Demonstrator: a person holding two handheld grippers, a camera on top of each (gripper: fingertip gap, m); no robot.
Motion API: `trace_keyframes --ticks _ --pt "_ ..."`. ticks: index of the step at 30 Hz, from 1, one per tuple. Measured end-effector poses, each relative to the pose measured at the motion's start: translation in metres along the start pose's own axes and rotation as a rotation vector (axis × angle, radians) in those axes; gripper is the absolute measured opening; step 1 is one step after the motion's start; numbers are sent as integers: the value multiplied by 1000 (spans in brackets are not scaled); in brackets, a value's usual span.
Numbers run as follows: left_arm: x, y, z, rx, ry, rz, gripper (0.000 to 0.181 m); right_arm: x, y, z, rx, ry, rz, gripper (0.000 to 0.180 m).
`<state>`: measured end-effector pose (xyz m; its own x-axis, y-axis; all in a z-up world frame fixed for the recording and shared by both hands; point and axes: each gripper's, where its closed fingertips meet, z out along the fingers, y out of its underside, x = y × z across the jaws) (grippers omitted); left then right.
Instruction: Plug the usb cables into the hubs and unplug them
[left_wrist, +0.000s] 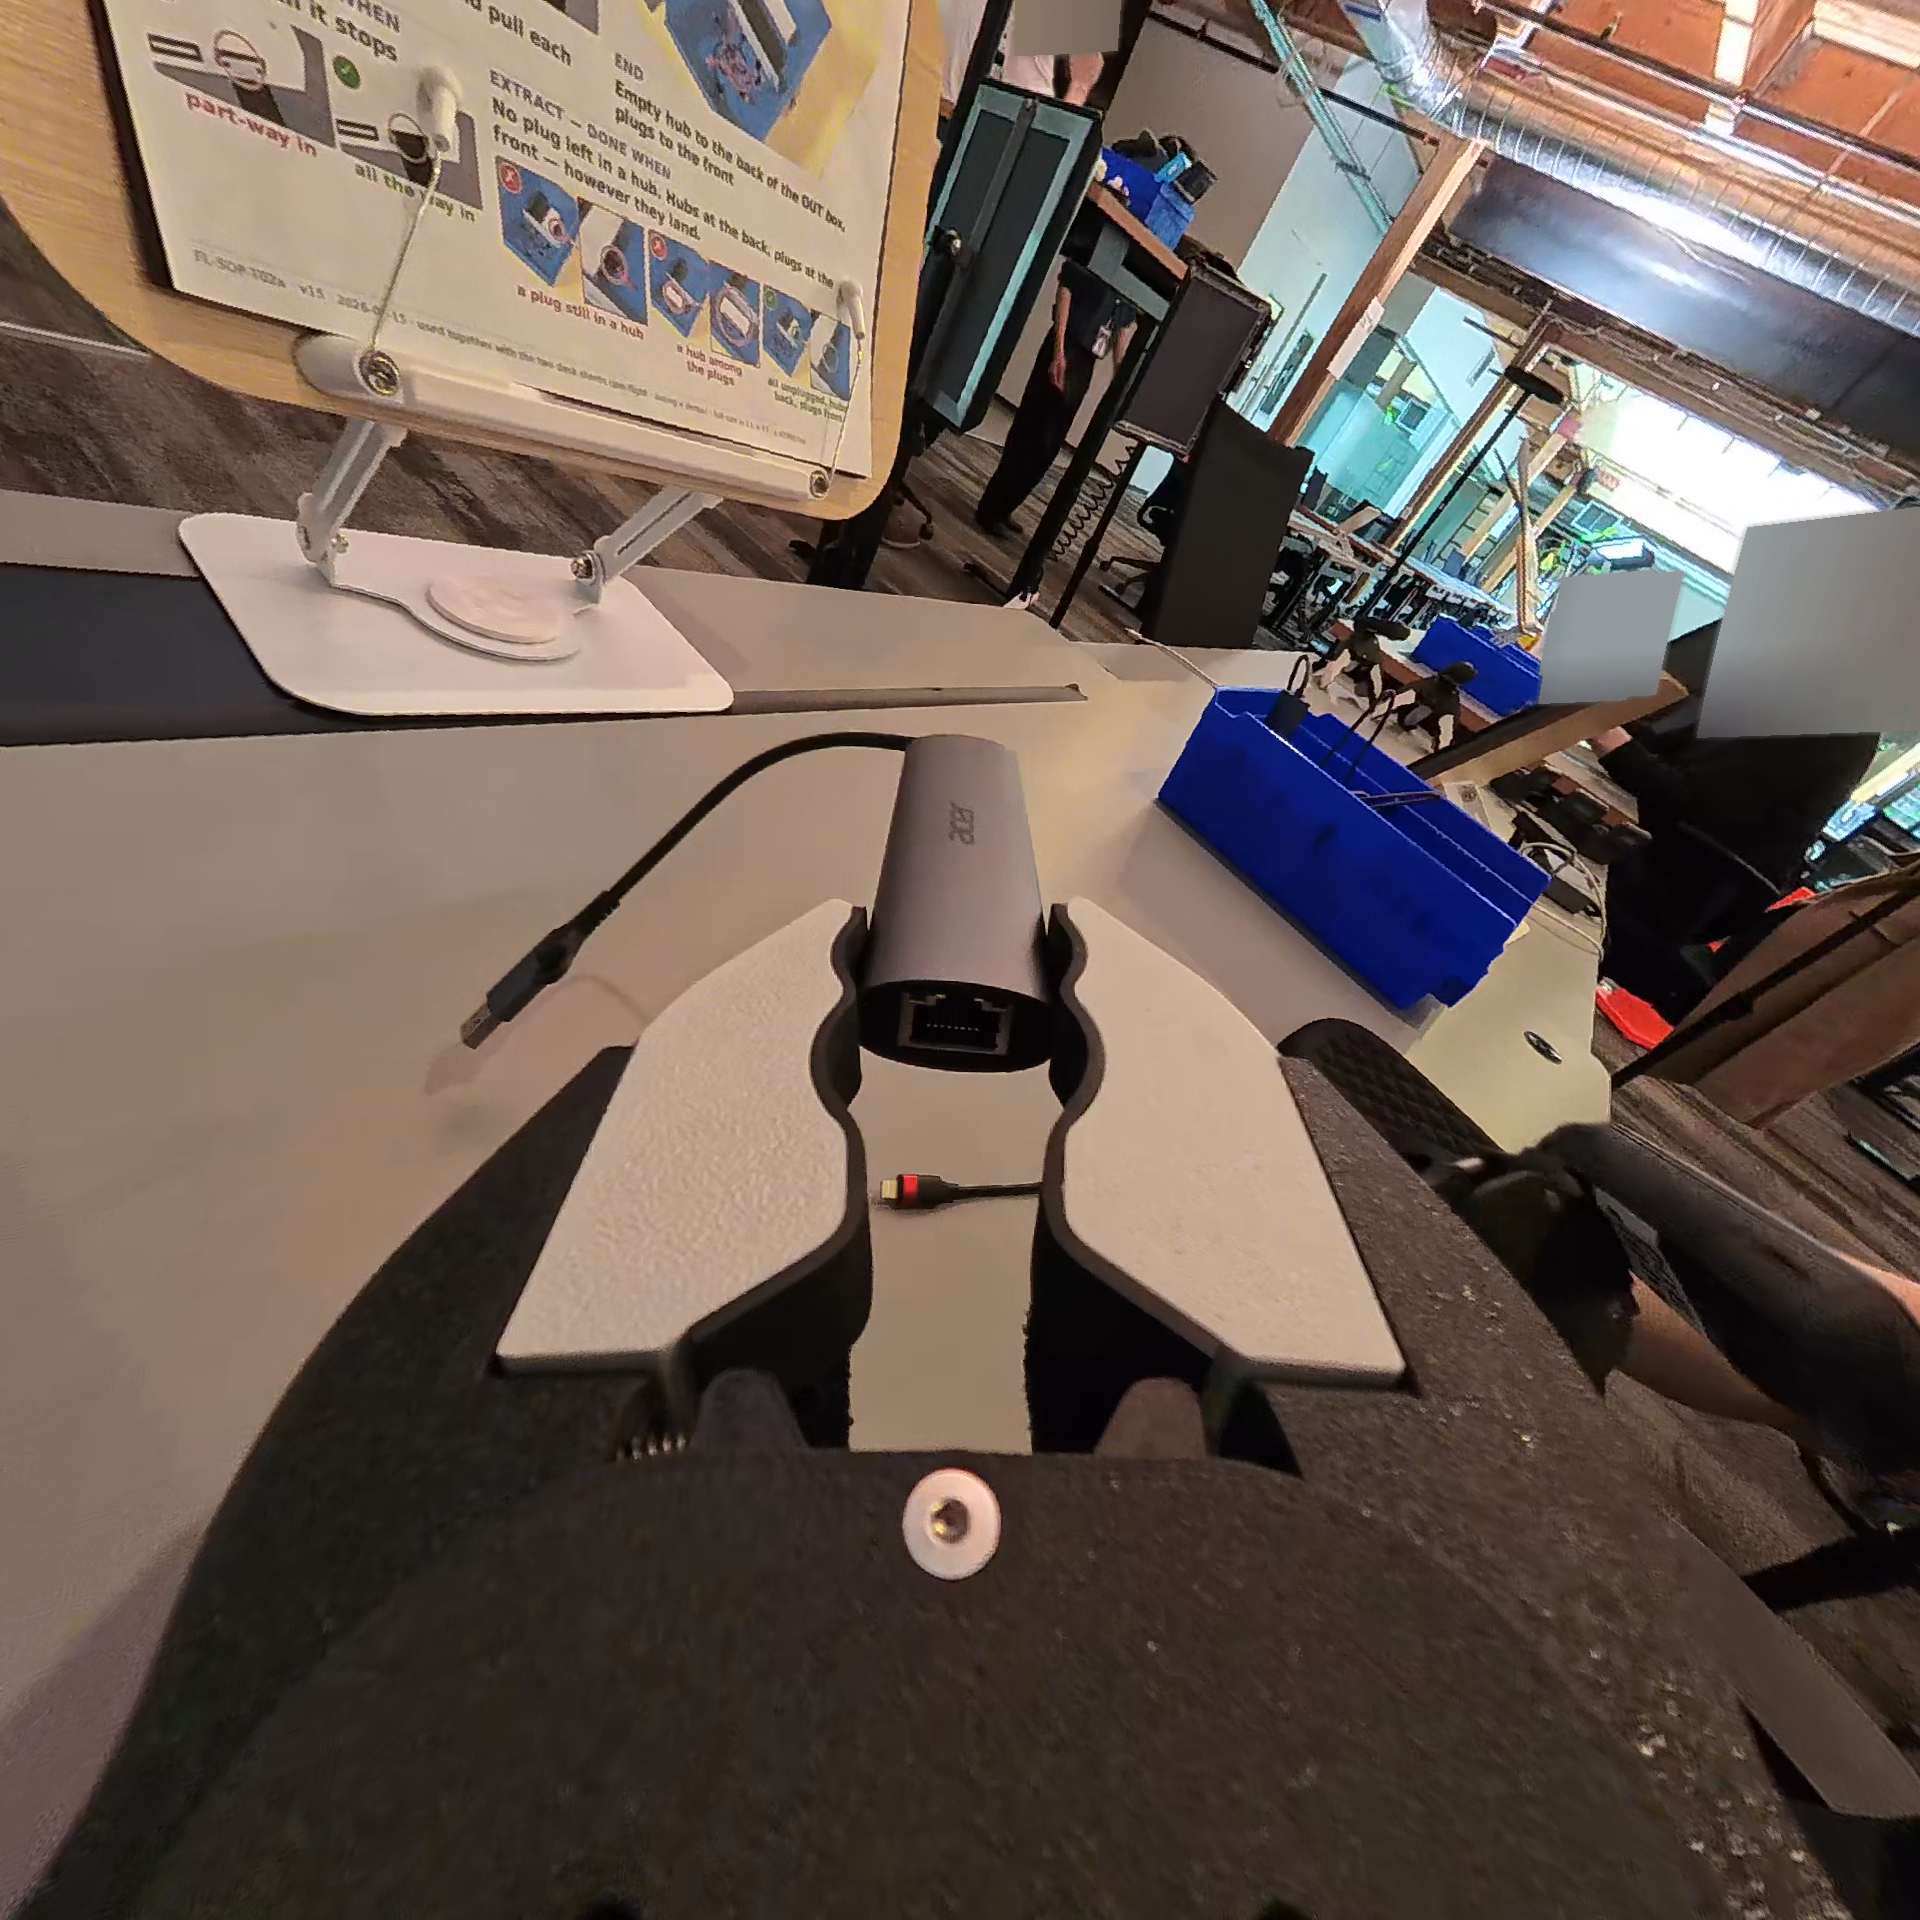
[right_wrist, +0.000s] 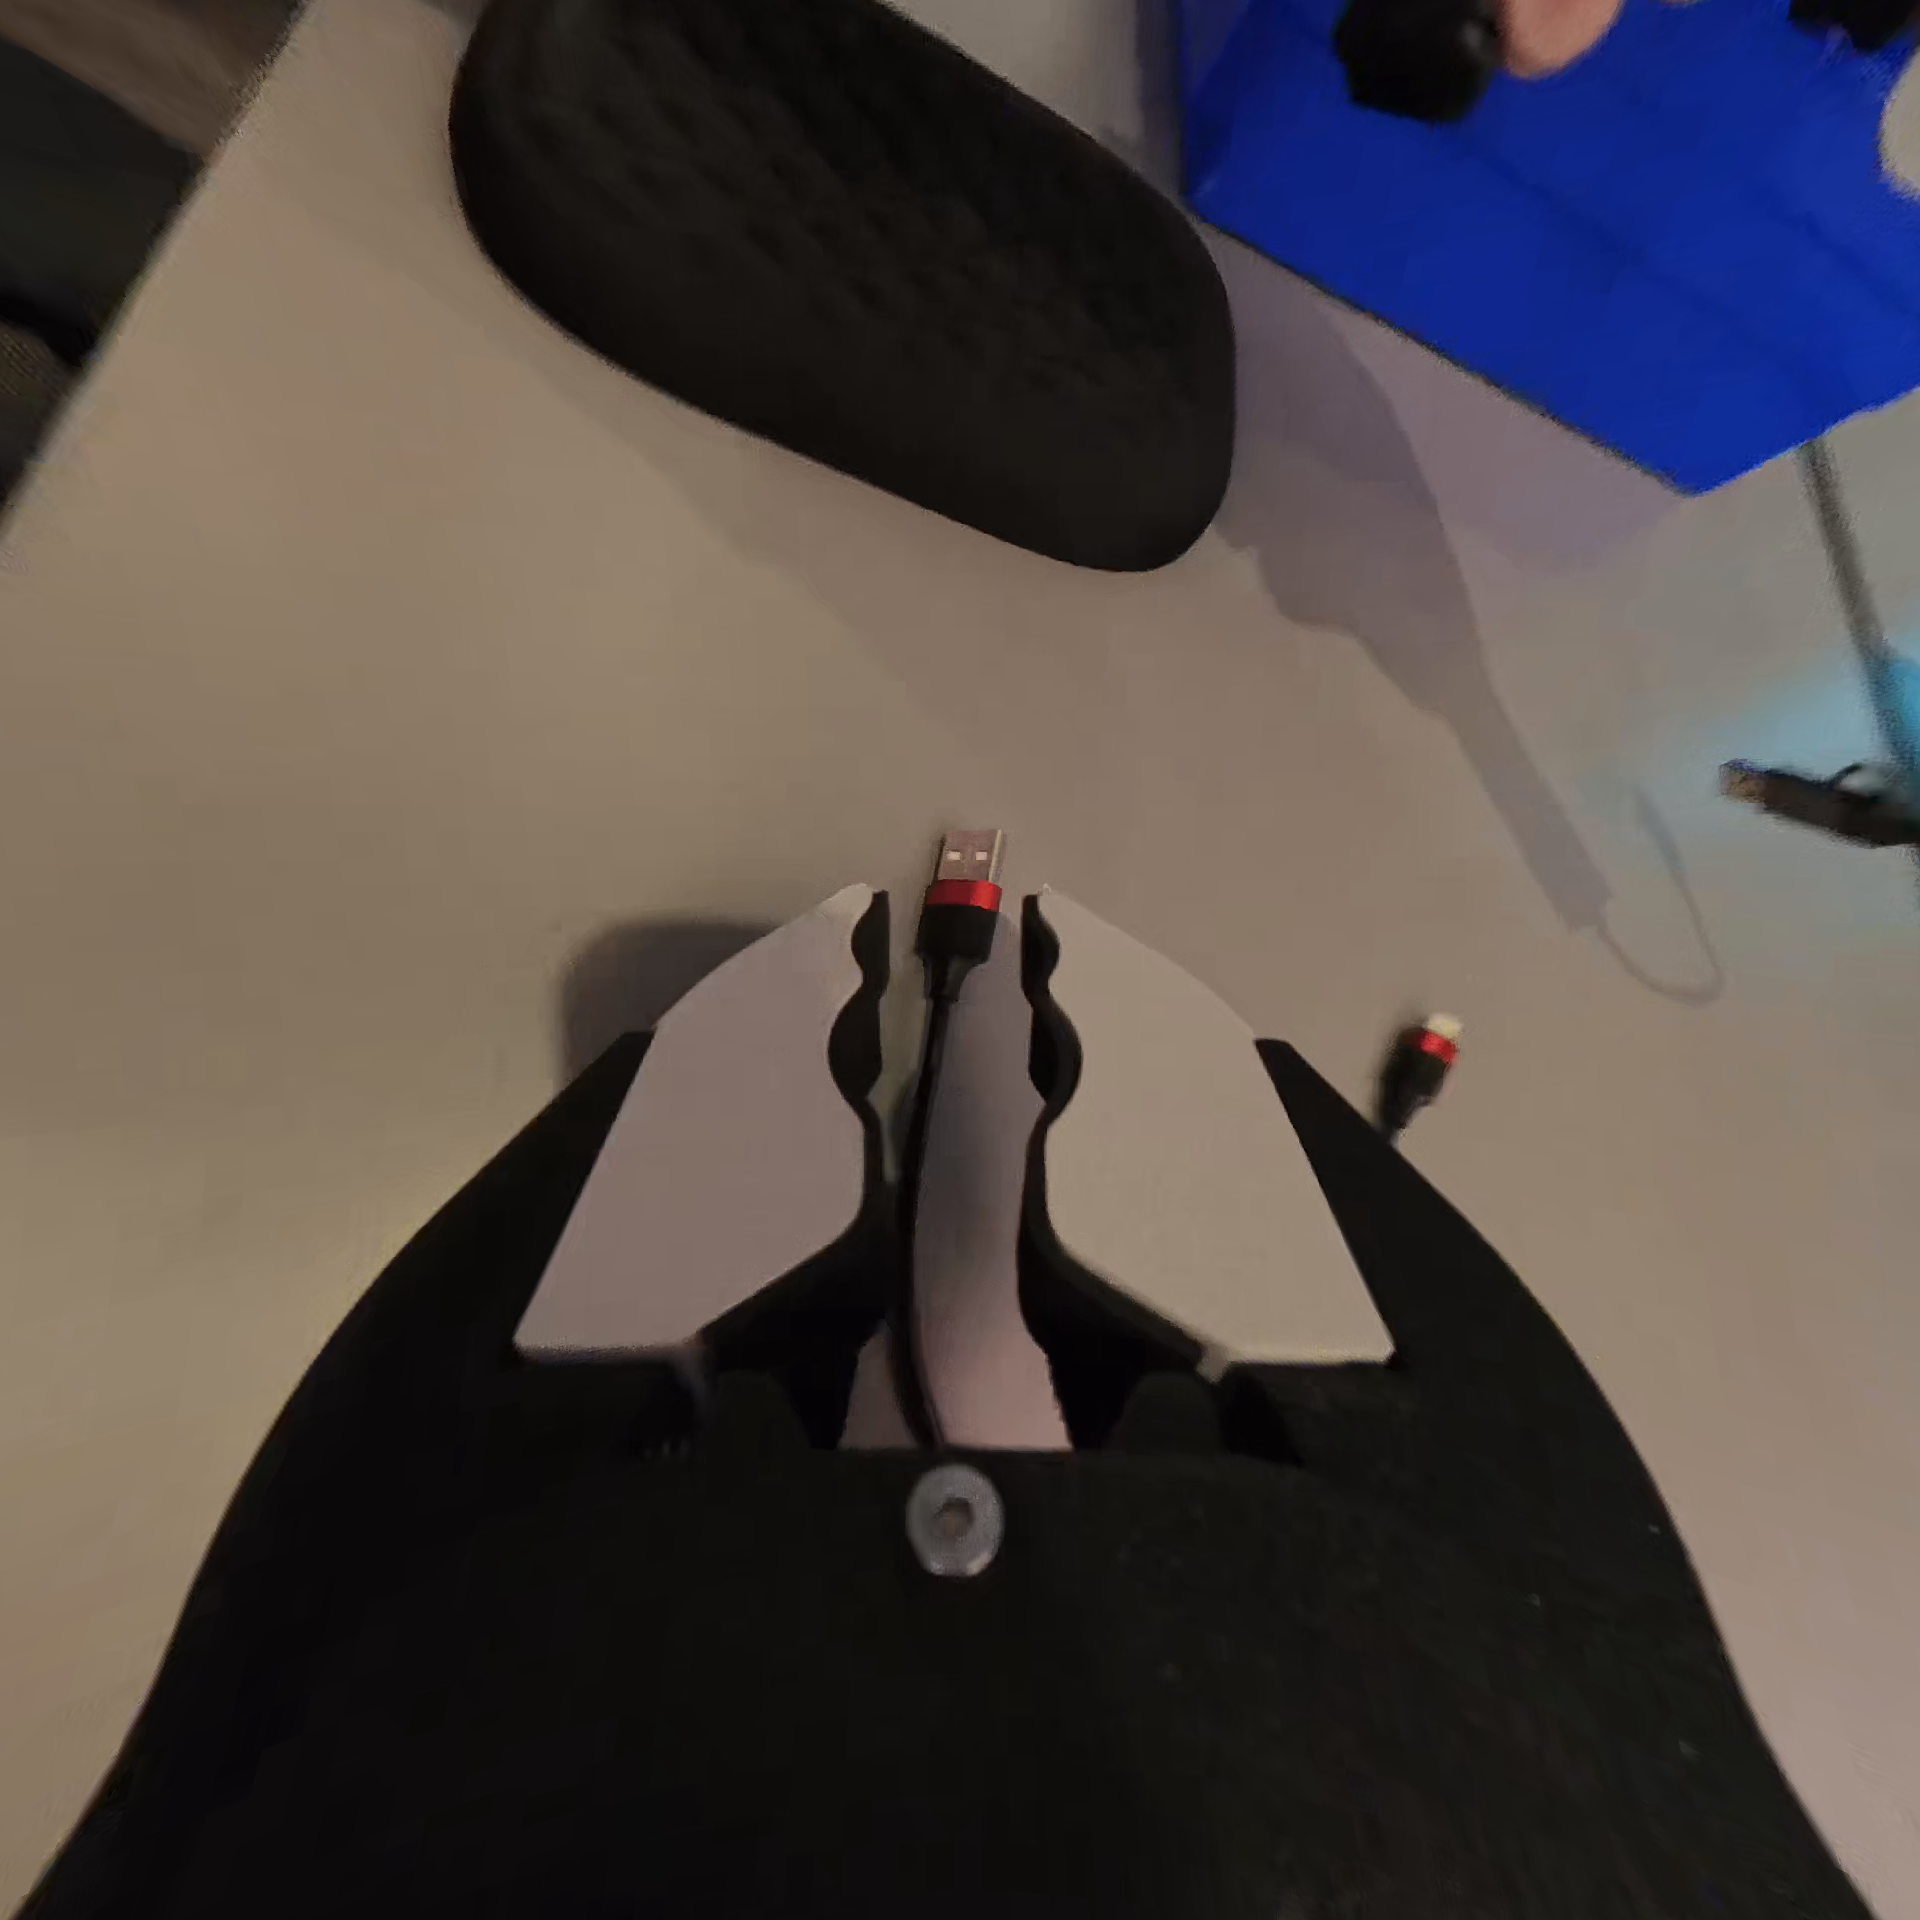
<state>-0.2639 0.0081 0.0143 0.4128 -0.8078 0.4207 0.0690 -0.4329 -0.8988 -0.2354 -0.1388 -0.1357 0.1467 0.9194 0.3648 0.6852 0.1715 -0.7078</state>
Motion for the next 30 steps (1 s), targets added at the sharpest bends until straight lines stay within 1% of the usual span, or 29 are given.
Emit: trace_keyframes --ticks 3,6,10,11,14,16,22,24,27,30 --pt "4 1 2 -5 13 1 33 -5 0 4 30 -179 268 29" --pt "6 2 4 -13 20 2 33 0 4 6 40 -252 416 30" --pt "7 2 5 -15 25 3 33 0 8 8 -11 -271 407 19" --pt "7 2 6 -17 25 3 33 -2 9 9 -31 -278 382 12" --pt "6 3 7 -21 25 2 33 -10 5 9 -43 -313 334 10" --pt "5 3 7 -24 25 1 33 -9 5 9 -47 -264 269 10" --pt "2 12 10 -45 21 0 33 18 18 -3 -126 47 18 8" --pt "2 15 11 -56 15 9 33 32 25 -14 -164 166 -63 8" --pt "3 20 12 -71 12 15 33 58 39 -35 -262 360 -261 8" --pt "6 23 14 -74 21 10 33 75 40 -56 -293 523 -450 8"
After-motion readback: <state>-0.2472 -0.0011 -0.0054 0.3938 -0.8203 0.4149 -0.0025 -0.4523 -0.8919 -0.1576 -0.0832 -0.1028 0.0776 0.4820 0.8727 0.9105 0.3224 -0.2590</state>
